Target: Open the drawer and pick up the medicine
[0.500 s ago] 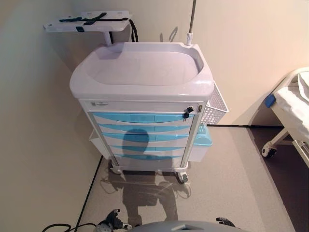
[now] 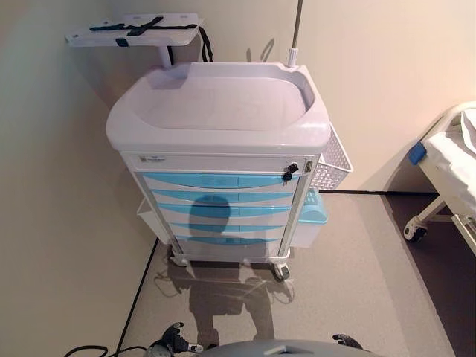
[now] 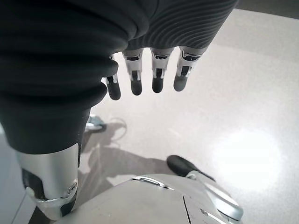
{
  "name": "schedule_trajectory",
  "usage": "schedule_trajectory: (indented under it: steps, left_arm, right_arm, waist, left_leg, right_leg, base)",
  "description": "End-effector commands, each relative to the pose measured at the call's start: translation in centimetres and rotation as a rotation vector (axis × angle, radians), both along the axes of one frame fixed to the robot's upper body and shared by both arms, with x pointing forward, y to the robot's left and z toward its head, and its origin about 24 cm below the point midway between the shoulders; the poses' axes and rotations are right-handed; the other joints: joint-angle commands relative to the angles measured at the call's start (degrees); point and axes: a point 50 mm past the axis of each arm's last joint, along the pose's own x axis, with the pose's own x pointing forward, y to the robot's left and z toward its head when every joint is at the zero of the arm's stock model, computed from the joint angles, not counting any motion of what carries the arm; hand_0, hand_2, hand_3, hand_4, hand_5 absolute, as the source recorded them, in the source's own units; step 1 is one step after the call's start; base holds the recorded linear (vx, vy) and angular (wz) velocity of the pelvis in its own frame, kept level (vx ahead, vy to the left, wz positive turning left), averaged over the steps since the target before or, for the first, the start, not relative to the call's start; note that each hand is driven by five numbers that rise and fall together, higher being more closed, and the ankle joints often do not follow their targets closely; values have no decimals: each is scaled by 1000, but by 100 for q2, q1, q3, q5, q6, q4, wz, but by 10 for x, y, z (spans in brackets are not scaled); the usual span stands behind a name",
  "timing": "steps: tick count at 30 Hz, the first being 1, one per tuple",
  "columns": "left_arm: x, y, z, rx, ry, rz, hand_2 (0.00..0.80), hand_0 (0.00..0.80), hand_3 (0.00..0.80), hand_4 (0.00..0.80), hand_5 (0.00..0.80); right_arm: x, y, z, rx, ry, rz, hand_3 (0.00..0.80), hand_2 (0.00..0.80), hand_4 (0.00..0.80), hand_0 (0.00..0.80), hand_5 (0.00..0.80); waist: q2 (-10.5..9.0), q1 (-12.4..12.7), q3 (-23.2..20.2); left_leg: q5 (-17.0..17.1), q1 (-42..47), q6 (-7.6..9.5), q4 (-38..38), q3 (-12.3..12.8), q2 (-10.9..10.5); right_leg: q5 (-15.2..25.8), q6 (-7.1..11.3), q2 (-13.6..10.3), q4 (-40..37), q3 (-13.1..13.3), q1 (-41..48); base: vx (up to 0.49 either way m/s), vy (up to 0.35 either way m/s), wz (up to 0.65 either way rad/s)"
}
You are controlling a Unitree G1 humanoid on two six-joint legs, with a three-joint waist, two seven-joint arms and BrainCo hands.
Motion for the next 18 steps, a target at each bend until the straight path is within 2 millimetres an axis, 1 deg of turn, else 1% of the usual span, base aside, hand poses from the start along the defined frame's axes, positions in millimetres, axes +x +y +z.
schedule_trajectory:
  steps: [1, 3, 4, 5, 7, 8, 11, 12, 13, 14, 15, 16, 17, 18]
  left_arm:
    - [1, -7, -2, -36, -6, 93, 0, 0, 0, 0, 0]
    - [6, -9, -1, -61, -40, 155, 0, 0, 0, 0, 0]
    - [6, -9, -1, -61, -40, 155, 0, 0, 0, 0, 0]
    - [13, -10, 1, -76, -72, 179, 0, 0, 0, 0, 0]
    - [22, -11, 4, -81, -109, 168, 0, 0, 0, 0, 0]
    - [22, -11, 4, -81, -109, 167, 0, 0, 0, 0, 0]
    - [48, -12, 14, -94, -212, 141, 0, 0, 0, 0, 0]
    - [48, -12, 14, -94, -212, 141, 0, 0, 0, 0, 0]
    - [56, -12, 17, -97, -243, 127, 0, 0, 0, 0, 0]
    - [74, -12, 26, -97, -313, 90, 0, 0, 0, 0, 0]
    - [75, -12, 26, -97, -313, 90, 0, 0, 0, 0, 0]
    - [90, -12, 35, -97, -378, 62, 0, 0, 0, 0, 0]
    - [99, -12, 42, -100, -420, 58, 0, 0, 0, 0, 0]
    - [99, -12, 42, -100, -420, 58, 0, 0, 0, 0, 0]
  right_arm:
    - [12, 9, -1, 10, -25, 14, 0, 0, 0, 0, 0]
    - [12, 6, 0, 3, -28, 7, 0, 0, 0, 0, 0]
    - [12, 6, 0, 3, -28, 7, 0, 0, 0, 0, 0]
    - [13, 5, 1, -4, -34, 1, 0, 0, 0, 0, 0]
    - [14, 3, 1, -9, -40, -2, 0, 0, 0, 0, 0]
    - [14, 3, 1, -9, -40, -2, 0, 0, 0, 0, 0]
    - [24, -3, 5, -21, -71, 1, 0, 0, 0, 0, 0]
    - [24, -3, 5, -21, -71, 1, 0, 0, 0, 0, 0]
    - [29, -4, 6, -24, -86, 6, 0, 0, 0, 0, 0]
    - [39, -6, 9, -31, -116, 16, 0, 0, 0, 0, 0]
    - [39, -6, 9, -31, -116, 16, 0, 0, 0, 0, 0]
    - [47, -10, 13, -42, -141, 29, 0, 0, 0, 0, 0]
    - [50, -11, 14, -48, -149, 41, 0, 0, 0, 0, 0]
    - [50, -11, 14, -48, -150, 41, 0, 0, 0, 0, 0]
  waist:
    - [-237, -105, 33]
    - [-220, -111, 69]
    - [-220, -111, 69]
    - [-198, -120, 124]
    - [-171, -126, 189]
    - [-171, -125, 190]
    - [-147, -148, 416]
    - [-147, -148, 415]
    - [-149, -151, 489]
    - [-143, -164, 635]
    - [-143, -162, 625]
    - [-131, -165, 745]
    - [-120, -156, 795]
    - [-121, -155, 787]
  left_leg:
    - [-498, 202, 360, -6, 155, -478]
    - [-499, 203, 368, -6, 152, -483]
    - [-499, 203, 368, -6, 151, -483]
    - [-489, 191, 380, -6, 147, -497]
    - [-480, 184, 407, -6, 144, -500]
    - [-480, 183, 407, -6, 145, -500]
    - [-593, -88, 485, 399, 188, -551]
    - [-594, -89, 485, 401, 188, -551]
    - [-637, -227, 502, 566, 205, -559]
    - [-693, -481, 531, 825, 219, -580]
    - [-699, -501, 531, 838, 222, -579]
    - [-757, -741, 560, 1064, 241, -595]
    - [-779, -870, 573, 1163, 241, -613]
    - [-783, -885, 573, 1173, 243, -613]
  right_leg:
    - [684, 293, -165, -170, 165, -353]
    - [661, 288, -173, -123, 162, -374]
    - [661, 288, -173, -123, 162, -373]
    - [631, 281, -179, -45, 163, -414]
    - [586, 268, -202, 88, 155, -484]
    - [584, 268, -202, 92, 156, -486]
    - [497, 228, -280, 426, 258, -744]
    - [497, 228, -280, 427, 258, -746]
    - [480, 218, -295, 545, 287, -872]
    - [449, 201, -309, 760, 332, -1126]
    - [445, 201, -310, 771, 335, -1145]
    - [412, 180, -329, 998, 392, -1405]
    - [391, 166, -336, 1116, 409, -1551]
    - [388, 166, -336, 1126, 411, -1567]
  base:
    - [0, 0, 0]
    - [0, 0, 0]
    - [0, 0, 0]
    - [0, 0, 0]
    - [0, 0, 0]
    - [0, 0, 0]
    - [-49, 41, -2]
    - [-78, 34, -3]
    - [-127, 47, -1]
    - [-128, 47, -3]
    - [-156, 66, -3]
    - [-107, 49, -4]
    - [-107, 49, -7]
    - [-78, 29, -10]
